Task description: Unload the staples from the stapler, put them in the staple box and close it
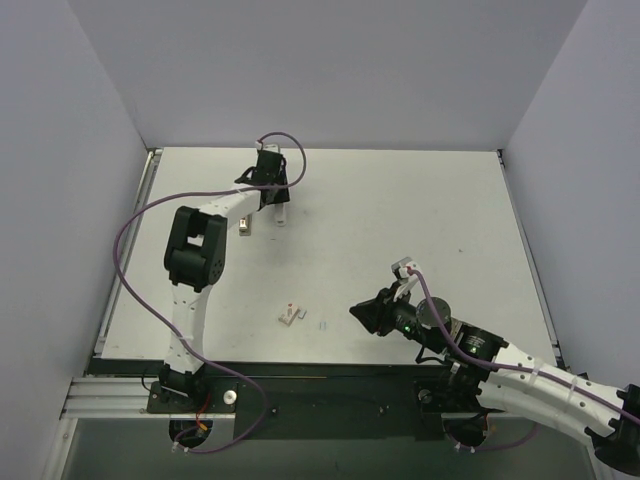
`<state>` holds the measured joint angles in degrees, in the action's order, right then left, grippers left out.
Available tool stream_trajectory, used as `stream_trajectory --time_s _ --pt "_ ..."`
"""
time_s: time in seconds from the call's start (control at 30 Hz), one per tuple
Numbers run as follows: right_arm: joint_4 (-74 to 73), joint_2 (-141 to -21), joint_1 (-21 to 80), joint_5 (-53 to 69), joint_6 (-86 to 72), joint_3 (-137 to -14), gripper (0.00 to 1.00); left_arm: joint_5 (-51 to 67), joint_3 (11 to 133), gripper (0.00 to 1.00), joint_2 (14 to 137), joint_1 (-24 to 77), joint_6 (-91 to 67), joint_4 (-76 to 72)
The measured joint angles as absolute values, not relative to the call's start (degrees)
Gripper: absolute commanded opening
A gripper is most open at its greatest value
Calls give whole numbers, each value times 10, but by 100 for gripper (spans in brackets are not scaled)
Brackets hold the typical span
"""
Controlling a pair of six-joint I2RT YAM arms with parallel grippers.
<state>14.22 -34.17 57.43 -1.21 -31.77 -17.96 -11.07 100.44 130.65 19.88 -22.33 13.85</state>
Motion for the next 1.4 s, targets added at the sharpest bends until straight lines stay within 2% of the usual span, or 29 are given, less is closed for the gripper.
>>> stream_trajectory --time_s 0.07,0.13,0.17,0.23,0.3,0.67,0.93,1.4 --pt "136 -339 574 -12 -320 -180 25 -103 996 53 1301 199 -226 132" --pt "131 -336 574 -12 -322 -180 28 -102 981 63 1296 202 -225 135" --pt "128 -335 574 -11 -324 -180 32 -102 970 72 1296 203 -224 141" --pt "124 -335 574 -11 -328 -180 38 -106 961 73 1291 205 -220 137" --pt "120 -335 575 -10 -330 -180 41 -109 950 79 1282 206 -218 140" --pt "94 -347 578 -14 -330 -203 45 -132 854 80 1180 229 -208 167" --pt "25 -354 579 -36 -328 -241 53 -129 767 78 1026 273 -206 134" --pt "-97 -395 579 -80 -340 -279 54 -133 523 77 819 432 -239 80"
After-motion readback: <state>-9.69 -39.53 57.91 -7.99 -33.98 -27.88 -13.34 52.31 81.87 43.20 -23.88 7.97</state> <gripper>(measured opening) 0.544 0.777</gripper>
